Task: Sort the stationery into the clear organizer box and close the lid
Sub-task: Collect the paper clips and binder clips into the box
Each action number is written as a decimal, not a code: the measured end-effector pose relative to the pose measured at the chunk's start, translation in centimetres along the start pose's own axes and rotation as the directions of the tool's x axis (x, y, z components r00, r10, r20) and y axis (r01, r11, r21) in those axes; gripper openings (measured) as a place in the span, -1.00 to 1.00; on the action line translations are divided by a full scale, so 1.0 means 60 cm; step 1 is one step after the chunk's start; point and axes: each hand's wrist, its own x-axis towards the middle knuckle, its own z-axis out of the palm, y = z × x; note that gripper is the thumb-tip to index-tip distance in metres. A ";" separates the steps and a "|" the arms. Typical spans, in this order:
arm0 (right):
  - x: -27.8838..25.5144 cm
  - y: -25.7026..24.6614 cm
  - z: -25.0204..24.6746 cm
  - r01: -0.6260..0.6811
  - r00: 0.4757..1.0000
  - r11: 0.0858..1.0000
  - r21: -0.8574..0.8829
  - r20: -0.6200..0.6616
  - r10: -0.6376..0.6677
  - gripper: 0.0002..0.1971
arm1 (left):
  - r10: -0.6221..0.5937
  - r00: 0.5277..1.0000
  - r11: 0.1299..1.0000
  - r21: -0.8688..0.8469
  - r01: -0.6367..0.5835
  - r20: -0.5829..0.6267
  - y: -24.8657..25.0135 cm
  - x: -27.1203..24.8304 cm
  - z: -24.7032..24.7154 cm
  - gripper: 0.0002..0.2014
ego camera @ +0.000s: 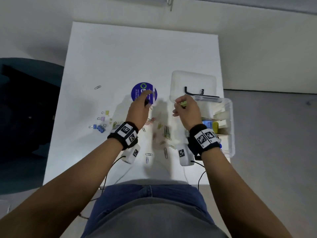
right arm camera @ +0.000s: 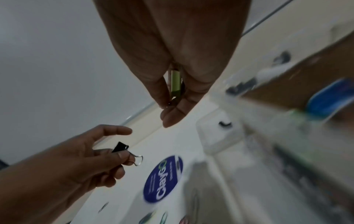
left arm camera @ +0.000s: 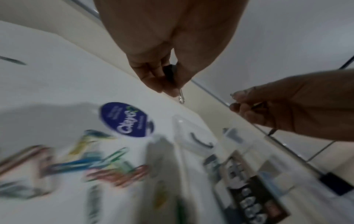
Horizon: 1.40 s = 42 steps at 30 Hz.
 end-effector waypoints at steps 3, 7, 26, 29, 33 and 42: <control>-0.007 0.014 -0.067 0.015 0.994 0.999 -0.044 -0.105 -0.019 -0.95 | 0.068 0.996 0.986 -0.152 -0.060 0.049 0.088 -0.007 0.030 -0.76; 0.009 0.037 -0.122 -0.028 0.986 0.983 -0.183 -0.169 -0.003 -0.88 | 0.162 0.980 0.969 -0.206 -0.136 0.115 0.176 0.002 0.098 -0.79; 0.015 -0.015 0.054 0.276 0.959 0.829 -0.487 0.202 -0.201 -0.85 | -0.104 0.994 0.981 0.168 0.099 0.021 -0.004 0.003 0.037 -0.77; 0.012 -0.010 0.142 0.291 0.935 0.792 -0.537 0.334 -0.117 -0.83 | -0.191 0.979 0.942 0.269 0.201 -0.066 -0.076 -0.008 -0.005 -0.72; 0.011 0.022 0.222 0.328 0.891 0.696 -0.638 0.455 -0.003 -0.69 | -0.331 0.926 0.849 0.372 0.376 -0.182 -0.163 -0.036 -0.068 -0.52; 0.043 0.047 0.286 0.368 0.877 0.564 -0.739 0.478 0.055 -0.58 | -0.561 0.800 0.749 0.281 0.600 -0.214 -0.268 -0.096 -0.115 -0.48</control>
